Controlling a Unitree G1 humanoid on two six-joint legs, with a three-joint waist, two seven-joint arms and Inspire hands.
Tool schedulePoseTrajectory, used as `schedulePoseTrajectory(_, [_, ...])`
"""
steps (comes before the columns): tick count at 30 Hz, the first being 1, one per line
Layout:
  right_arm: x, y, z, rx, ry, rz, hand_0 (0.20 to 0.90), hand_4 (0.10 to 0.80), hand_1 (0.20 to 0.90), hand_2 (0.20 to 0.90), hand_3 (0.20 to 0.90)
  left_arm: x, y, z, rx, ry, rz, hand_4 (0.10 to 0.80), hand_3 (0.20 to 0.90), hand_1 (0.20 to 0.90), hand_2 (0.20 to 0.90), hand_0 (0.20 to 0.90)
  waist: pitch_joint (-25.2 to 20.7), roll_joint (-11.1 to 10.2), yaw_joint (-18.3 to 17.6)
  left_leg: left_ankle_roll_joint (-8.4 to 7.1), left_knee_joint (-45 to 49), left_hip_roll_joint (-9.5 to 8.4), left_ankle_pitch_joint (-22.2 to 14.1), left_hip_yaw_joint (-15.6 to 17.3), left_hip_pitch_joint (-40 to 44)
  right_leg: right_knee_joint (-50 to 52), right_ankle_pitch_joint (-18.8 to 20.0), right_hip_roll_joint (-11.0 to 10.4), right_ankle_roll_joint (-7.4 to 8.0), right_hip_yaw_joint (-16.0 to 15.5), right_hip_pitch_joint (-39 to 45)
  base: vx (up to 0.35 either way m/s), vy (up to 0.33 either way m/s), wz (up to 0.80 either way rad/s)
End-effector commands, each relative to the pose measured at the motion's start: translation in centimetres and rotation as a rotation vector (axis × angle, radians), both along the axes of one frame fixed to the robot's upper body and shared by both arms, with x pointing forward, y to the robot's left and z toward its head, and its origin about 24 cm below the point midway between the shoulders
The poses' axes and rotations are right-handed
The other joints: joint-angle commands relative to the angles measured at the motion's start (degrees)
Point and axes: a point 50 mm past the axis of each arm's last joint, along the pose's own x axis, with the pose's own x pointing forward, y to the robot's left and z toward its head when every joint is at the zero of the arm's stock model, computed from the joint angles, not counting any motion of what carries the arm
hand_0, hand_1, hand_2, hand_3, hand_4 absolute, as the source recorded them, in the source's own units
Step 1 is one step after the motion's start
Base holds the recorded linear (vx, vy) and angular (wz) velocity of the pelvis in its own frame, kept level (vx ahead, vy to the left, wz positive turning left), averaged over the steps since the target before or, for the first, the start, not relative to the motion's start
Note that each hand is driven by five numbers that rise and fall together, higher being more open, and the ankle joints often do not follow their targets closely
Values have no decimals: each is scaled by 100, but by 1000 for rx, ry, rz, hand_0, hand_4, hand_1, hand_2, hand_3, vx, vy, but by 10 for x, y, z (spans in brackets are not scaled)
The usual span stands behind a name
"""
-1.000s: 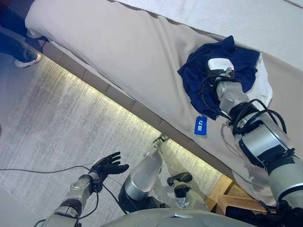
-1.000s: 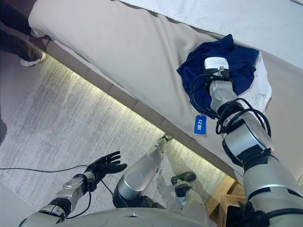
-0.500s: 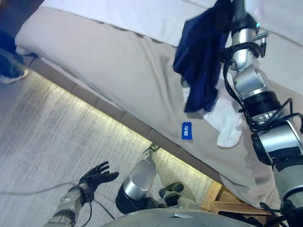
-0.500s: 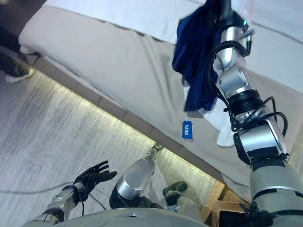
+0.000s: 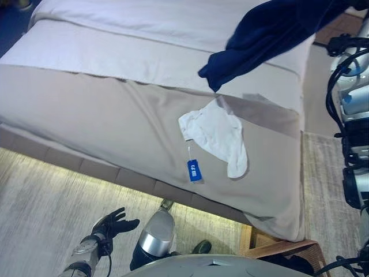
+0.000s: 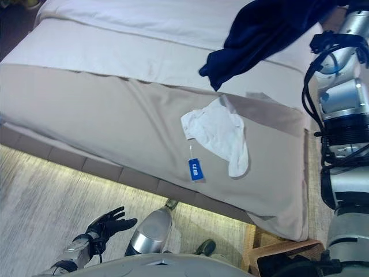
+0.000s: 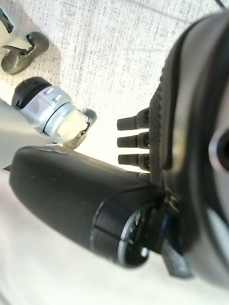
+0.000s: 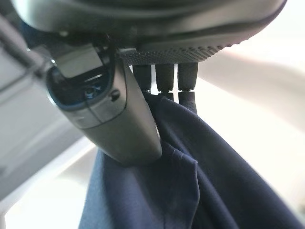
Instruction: Pick up the clothes from the bed and place them into the basket
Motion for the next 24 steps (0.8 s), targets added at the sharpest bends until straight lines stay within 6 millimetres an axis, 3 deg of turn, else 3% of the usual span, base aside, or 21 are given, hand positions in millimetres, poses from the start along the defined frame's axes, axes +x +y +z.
schedulePoseTrajectory(1, [-33,-11,41,-115,-208,-103,300,100,300,300,200,-33,4,-8,29,156,-45,800,900,900,900,900,-1111,-39,-288,110,-558,-23,-261,463,219,410,-361,326,-261,512,-171,-93,-85,-40])
schedulePoseTrajectory(6, [-38,-20,45,-154,-165,-163,300,100,300,300,200,-42,-8,-15,8,227,-99,800,900,900,900,900,-1146,58,-775,163,-599,46,-343,843,400,267,-134,354,-219,829,-385,-89,-41,-39])
schedulePoseTrajectory(11, [-30,-31,21,-198,20,-170,300,100,300,300,200,-24,-13,-12,8,186,-157,800,900,900,900,900,-1088,192,-1202,179,-599,140,-450,1244,579,217,-49,349,-236,1016,-511,-53,-80,-57])
schedulePoseTrajectory(18, [-12,-45,-44,-246,403,-162,300,100,300,300,200,14,-15,0,28,94,-245,800,900,900,900,900,-900,346,-1592,109,-505,239,-429,1595,572,235,-16,357,-307,1237,-619,46,-138,-45])
schedulePoseTrajectory(20, [-10,-46,-54,-248,440,-164,300,100,300,300,200,23,-19,3,24,60,-267,800,900,900,900,900,-800,380,-1616,89,-398,259,-438,1640,467,301,-24,341,-333,1228,-724,-39,-130,-26])
schedulePoseTrajectory(24, [-3,-50,-61,-243,484,-240,300,100,300,300,200,72,-33,23,16,-108,-335,800,900,900,900,900,-250,533,-1723,86,-60,300,-440,1627,-68,708,-78,270,-431,1247,-1359,-235,-142,-25])
